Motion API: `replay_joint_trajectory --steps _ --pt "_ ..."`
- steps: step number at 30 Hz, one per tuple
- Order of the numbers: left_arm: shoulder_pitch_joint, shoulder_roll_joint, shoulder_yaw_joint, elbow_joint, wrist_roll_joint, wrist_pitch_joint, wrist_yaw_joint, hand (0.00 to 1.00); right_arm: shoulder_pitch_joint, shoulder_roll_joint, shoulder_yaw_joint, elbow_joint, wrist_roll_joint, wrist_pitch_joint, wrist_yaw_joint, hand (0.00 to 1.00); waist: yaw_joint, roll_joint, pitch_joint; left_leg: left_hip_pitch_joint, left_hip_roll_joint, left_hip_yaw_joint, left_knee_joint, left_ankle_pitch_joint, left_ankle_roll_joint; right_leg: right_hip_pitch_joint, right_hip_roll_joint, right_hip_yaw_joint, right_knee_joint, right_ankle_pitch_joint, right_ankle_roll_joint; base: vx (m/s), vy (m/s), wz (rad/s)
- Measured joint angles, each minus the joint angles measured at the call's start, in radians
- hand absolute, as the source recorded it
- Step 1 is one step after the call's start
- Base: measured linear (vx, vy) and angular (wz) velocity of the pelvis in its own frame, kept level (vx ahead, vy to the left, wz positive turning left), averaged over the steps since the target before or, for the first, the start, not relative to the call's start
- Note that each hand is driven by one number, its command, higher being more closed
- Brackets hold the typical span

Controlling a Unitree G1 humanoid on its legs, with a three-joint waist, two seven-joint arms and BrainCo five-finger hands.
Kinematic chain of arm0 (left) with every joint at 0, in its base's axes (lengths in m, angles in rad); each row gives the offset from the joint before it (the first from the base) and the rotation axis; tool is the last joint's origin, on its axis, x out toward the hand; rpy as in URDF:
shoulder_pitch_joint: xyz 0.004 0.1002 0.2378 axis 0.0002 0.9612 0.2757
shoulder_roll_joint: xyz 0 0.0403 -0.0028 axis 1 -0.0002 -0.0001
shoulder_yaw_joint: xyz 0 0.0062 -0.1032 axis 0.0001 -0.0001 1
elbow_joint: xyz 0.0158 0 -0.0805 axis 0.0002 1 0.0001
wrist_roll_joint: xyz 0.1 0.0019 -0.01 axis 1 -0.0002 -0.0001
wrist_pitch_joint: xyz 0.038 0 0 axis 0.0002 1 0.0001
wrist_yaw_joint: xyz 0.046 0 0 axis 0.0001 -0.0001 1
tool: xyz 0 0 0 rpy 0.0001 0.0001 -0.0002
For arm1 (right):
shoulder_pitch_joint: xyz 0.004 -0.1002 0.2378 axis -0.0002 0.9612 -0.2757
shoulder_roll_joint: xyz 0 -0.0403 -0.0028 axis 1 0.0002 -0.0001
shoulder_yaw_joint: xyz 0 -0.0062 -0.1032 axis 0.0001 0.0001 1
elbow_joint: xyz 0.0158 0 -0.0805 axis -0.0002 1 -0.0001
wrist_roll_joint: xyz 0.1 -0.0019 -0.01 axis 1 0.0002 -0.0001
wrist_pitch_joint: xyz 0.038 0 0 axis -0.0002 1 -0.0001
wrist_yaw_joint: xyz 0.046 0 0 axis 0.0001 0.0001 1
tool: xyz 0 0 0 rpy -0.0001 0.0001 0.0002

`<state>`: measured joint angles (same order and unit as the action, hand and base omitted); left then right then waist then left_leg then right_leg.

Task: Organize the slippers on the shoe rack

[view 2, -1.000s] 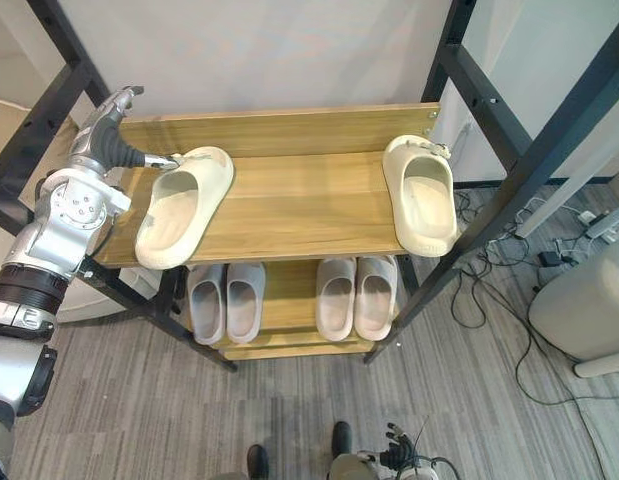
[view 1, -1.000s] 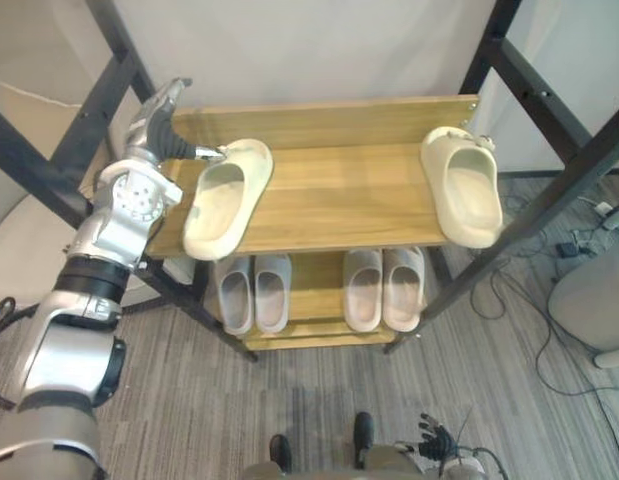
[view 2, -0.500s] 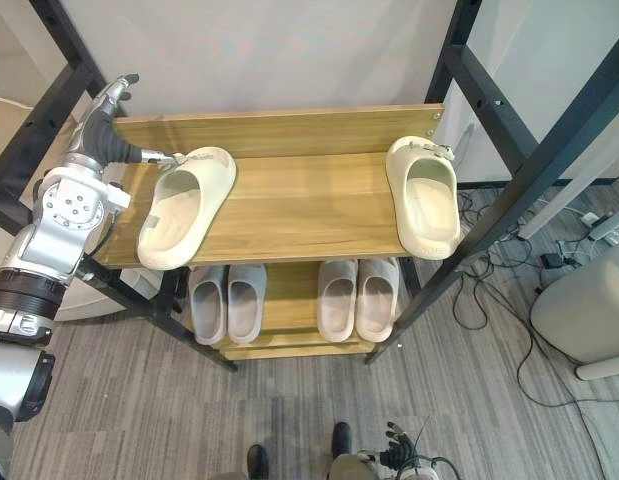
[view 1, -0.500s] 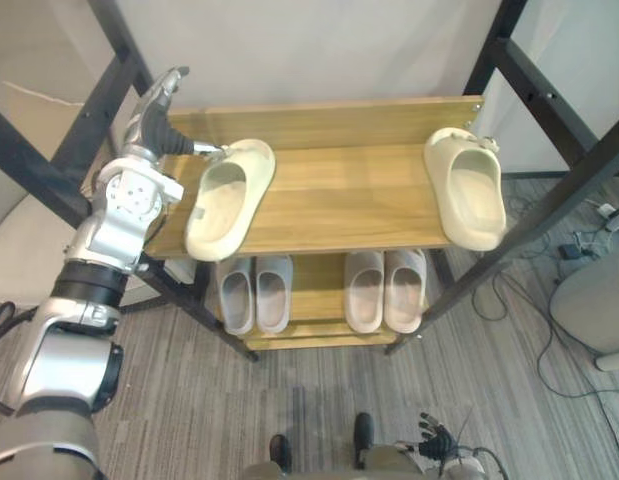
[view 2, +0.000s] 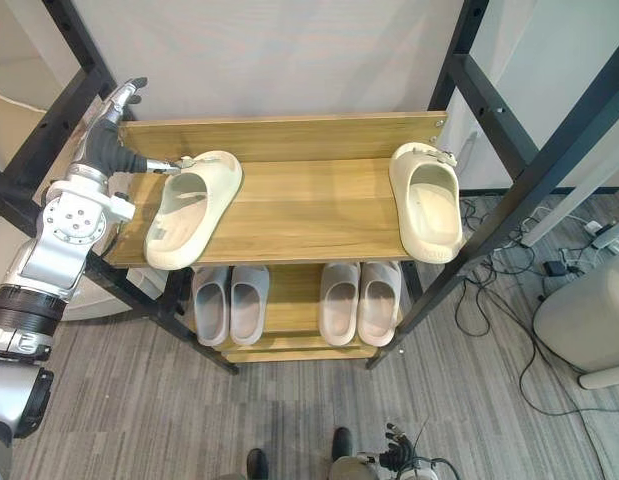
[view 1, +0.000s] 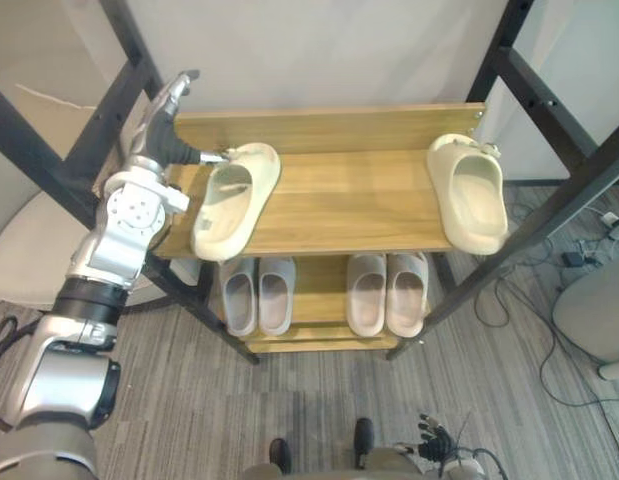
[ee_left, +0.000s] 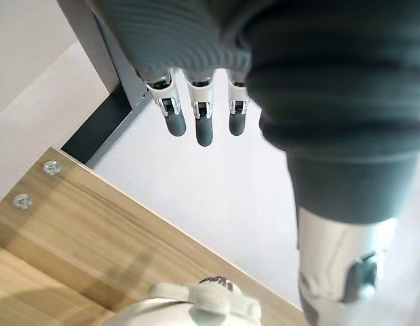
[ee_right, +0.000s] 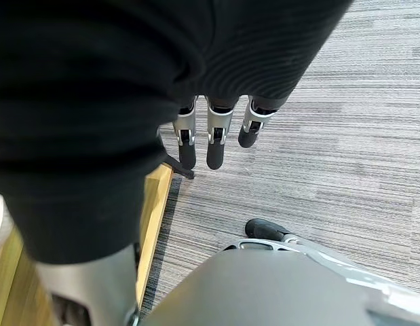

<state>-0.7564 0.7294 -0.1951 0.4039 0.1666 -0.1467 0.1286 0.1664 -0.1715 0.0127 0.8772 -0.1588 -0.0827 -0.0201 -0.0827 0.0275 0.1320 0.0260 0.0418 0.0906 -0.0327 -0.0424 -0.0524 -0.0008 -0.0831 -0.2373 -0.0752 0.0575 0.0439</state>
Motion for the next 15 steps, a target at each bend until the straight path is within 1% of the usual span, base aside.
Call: replay_joint_trajectory --steps 6,15 --pt "0.016 -0.003 0.0 -0.001 0.031 0.001 -0.005 0.0 0.0 0.0 0.001 0.0 0.0 0.0 0.0 0.0 -0.003 -0.003 0.0 0.001 0.0 0.0 0.0 0.0 0.0 0.002 0.0 -0.001 0.0 0.0 0.0 0.0 0.0 0.0" --pt "0.015 -0.009 -0.003 0.057 0.077 0.007 -0.005 0.0 -0.001 0.01 0.0 -0.002 0.0 -0.005 0.0 0.0 -0.012 -0.021 0.008 -0.011 0.002 0.011 0.0 0.0 0.0 -0.018 0.002 0.013 0.0 0.001 -0.001 -0.01 -0.002 -0.03"
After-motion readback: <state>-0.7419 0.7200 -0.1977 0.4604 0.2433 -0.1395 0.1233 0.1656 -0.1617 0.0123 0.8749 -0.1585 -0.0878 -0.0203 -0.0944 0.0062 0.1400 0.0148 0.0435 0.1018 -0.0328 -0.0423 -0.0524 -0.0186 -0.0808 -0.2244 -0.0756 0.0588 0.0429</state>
